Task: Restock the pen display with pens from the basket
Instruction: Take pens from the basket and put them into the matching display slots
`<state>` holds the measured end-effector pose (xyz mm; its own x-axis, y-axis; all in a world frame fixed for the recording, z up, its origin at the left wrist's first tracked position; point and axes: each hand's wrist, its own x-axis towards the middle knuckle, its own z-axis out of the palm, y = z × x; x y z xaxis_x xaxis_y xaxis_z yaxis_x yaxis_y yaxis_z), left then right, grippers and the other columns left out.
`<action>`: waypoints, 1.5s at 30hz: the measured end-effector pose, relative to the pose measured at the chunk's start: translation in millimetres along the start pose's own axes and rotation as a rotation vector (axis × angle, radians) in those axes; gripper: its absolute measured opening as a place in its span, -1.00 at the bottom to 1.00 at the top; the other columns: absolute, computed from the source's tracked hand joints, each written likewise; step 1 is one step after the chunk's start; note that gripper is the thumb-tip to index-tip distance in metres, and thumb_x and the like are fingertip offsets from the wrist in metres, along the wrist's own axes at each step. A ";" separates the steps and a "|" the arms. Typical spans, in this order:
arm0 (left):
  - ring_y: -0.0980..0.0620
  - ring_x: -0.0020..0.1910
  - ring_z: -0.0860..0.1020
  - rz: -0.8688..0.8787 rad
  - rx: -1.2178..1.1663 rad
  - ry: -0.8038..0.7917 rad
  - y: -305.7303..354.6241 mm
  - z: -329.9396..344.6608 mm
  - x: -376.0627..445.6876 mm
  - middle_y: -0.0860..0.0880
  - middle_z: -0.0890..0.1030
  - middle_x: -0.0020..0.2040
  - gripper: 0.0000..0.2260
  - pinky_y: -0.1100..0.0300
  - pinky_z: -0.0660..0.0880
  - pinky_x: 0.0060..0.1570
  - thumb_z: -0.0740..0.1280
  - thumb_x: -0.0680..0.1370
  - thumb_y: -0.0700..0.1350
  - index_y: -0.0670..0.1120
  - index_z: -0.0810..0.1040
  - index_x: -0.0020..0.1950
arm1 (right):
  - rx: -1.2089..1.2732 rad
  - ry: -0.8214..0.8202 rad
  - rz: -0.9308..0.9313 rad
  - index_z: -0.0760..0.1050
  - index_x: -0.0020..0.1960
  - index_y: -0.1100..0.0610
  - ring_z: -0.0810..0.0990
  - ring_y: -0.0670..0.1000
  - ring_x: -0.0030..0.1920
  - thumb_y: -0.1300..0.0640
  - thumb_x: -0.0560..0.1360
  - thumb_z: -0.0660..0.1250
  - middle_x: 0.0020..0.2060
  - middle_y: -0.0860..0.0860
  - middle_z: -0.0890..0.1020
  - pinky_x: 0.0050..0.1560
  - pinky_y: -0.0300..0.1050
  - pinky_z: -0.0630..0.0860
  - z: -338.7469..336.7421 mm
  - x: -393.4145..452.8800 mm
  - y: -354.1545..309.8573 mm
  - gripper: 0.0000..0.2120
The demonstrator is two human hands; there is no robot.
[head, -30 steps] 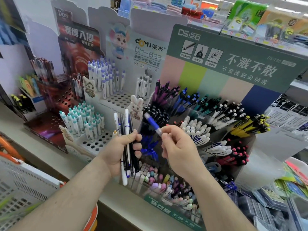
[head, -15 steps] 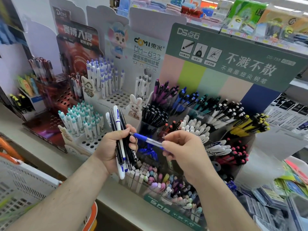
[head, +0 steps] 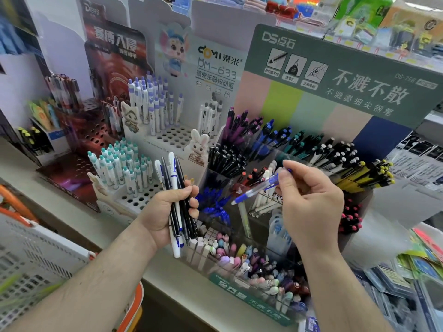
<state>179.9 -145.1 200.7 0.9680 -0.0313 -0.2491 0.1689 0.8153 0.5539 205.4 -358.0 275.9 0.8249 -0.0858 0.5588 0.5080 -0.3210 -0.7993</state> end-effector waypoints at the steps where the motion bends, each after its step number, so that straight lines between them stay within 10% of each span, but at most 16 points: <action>1: 0.11 -0.46 0.50 0.005 0.003 0.001 -0.3 -0.7 -0.5 -0.01 0.57 -0.27 -0.88 0.28 0.43 -0.52 0.27 0.42 -0.26 -0.07 0.46 -0.11 | -0.069 -0.027 -0.057 0.65 0.06 0.04 0.65 -0.12 -0.18 0.29 0.53 0.42 -0.13 -0.02 0.67 -0.14 -0.32 0.57 0.6 0.0 4.8 -0.81; 8: 0.10 -0.47 0.49 -0.016 0.002 0.008 -9.1 1.6 -5.1 -0.02 0.58 -0.27 -0.86 0.26 0.45 -0.51 0.29 0.41 -0.27 -0.08 0.47 -0.09 | -0.458 -0.279 -0.316 0.70 0.07 0.19 0.65 0.01 -0.14 0.32 0.46 0.47 -0.15 0.01 0.70 -0.06 -0.02 0.64 34.1 -17.0 41.2 -0.81; 17: 0.07 -0.47 0.49 -0.058 0.089 -0.059 -12.6 8.2 -11.1 -0.07 0.60 -0.24 -0.78 0.21 0.47 -0.50 0.34 0.35 -0.30 -0.13 0.52 -0.03 | -0.937 -0.756 -0.108 0.39 0.35 0.00 0.61 0.13 0.04 0.09 0.58 0.32 0.04 0.01 0.67 -0.01 -0.02 0.55 56.5 -23.2 44.9 -0.64; 26: 0.02 -0.43 0.51 -0.059 0.255 -0.078 -12.5 7.2 -12.5 -0.11 0.57 -0.31 -0.81 0.19 0.48 -0.45 0.36 0.35 -0.32 -0.19 0.61 -0.07 | 0.037 -0.571 0.445 0.68 -0.13 0.00 0.69 -0.08 -0.13 0.09 0.50 0.45 -0.21 -0.07 0.72 -0.07 -0.15 0.62 55.2 -27.3 8.2 -0.95; 29: -0.05 -0.41 0.49 -0.063 0.444 -0.094 -17.8 8.9 -11.4 -0.16 0.52 -0.35 -0.84 0.14 0.47 -0.40 0.37 0.38 -0.25 -0.21 0.60 -0.05 | 0.033 -0.552 0.426 0.65 -0.17 0.01 0.63 -0.15 -0.31 0.08 0.50 0.46 -0.31 -0.09 0.70 -0.26 -0.26 0.57 61.0 -24.3 -1.5 -0.93; 35: -0.16 -0.22 0.62 -0.064 0.352 -0.092 -26.9 17.2 -10.3 -0.25 0.63 -0.18 -0.84 -0.02 0.55 -0.13 0.35 0.45 -0.26 -0.22 0.61 0.01 | 0.026 -0.516 0.497 0.55 -0.19 0.26 0.61 0.11 -0.38 0.13 0.54 0.34 -0.27 0.25 0.66 -0.28 0.24 0.61 60.7 -24.6 5.8 -0.78; 40: 0.04 -0.42 0.58 -0.059 0.156 0.120 -20.9 10.9 -3.5 -0.07 0.63 -0.31 -0.87 0.16 0.57 -0.37 0.24 0.60 -0.25 -0.11 0.49 -0.13 | 0.058 -0.442 0.399 0.50 -0.04 0.15 0.58 -0.02 -0.31 0.13 0.67 0.20 -0.37 0.02 0.64 -0.08 0.00 0.55 45.2 -17.5 1.2 -0.83; 45: 0.16 -0.56 0.39 0.022 0.034 0.035 -3.1 17.7 -1.9 0.00 0.62 -0.28 -0.91 0.32 0.39 -0.54 0.30 0.43 -0.20 -0.06 0.44 -0.10 | 0.067 -0.624 0.401 0.57 0.04 -0.03 0.47 -0.04 -0.46 0.13 0.65 0.23 -0.39 0.01 0.55 -0.41 -0.19 0.45 29.8 -14.0 -6.5 -0.85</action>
<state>180.8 -157.8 213.5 0.9646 0.0070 -0.2637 0.1543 0.7957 0.5857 197.9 -326.6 266.7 0.9275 0.3737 0.0083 0.1364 -0.3178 -0.9383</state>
